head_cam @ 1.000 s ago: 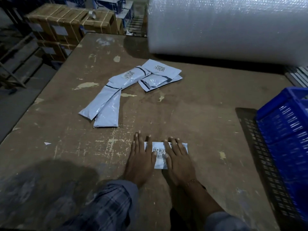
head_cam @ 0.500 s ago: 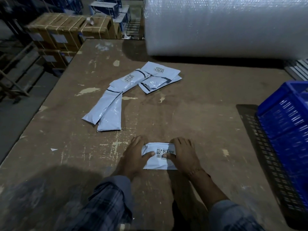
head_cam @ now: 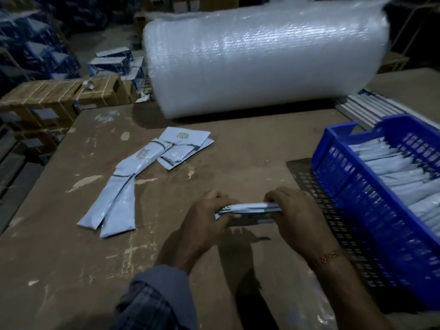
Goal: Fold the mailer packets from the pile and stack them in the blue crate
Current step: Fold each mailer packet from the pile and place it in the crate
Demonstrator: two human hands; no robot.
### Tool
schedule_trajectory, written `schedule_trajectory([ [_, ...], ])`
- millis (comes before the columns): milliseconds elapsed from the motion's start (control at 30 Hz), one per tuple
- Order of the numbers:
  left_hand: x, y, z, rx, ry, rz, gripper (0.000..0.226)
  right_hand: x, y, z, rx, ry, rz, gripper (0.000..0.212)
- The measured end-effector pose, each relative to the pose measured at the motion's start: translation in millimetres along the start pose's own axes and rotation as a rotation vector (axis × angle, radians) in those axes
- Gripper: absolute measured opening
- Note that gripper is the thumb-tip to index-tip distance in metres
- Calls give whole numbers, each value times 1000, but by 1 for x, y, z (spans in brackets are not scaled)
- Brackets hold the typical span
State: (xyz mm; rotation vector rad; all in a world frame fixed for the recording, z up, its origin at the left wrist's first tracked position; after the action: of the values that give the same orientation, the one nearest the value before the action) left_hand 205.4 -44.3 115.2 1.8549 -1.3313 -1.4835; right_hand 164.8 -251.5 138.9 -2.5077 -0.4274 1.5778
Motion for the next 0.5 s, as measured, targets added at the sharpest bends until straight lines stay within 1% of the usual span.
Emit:
schedule_trajectory([
  [67, 21, 42, -16, 89, -6, 29, 23, -41, 26, 4, 49, 32, 4, 31],
  [167, 64, 99, -34, 157, -1, 82, 17, -102, 70, 12, 81, 127, 35, 39],
  [233, 93, 135, -42, 203, 14, 128, 24, -134, 103, 19, 77, 172, 34, 41],
  [300, 126, 168, -48, 237, 11, 166, 27, -162, 139, 28, 73, 198, 25, 37],
  [400, 180, 208, -51, 236, 28, 226, 22, -198, 194, 47, 80, 249, 45, 34],
  [500, 235, 237, -50, 172, 40, 321, 13, -225, 252, 72, 139, 297, 70, 38],
])
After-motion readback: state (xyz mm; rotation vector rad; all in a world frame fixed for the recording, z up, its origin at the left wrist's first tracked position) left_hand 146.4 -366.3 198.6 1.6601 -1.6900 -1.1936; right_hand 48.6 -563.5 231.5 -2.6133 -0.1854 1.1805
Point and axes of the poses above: each hand's wrist, its own z-axis away from the middle knuckle, its own x-axis out of the palm, y = z × x, the point moved 6 cm from there along -z, towards the middle knuckle, and after that the axes turned 11 degrees about y, right-handed, at the moved point
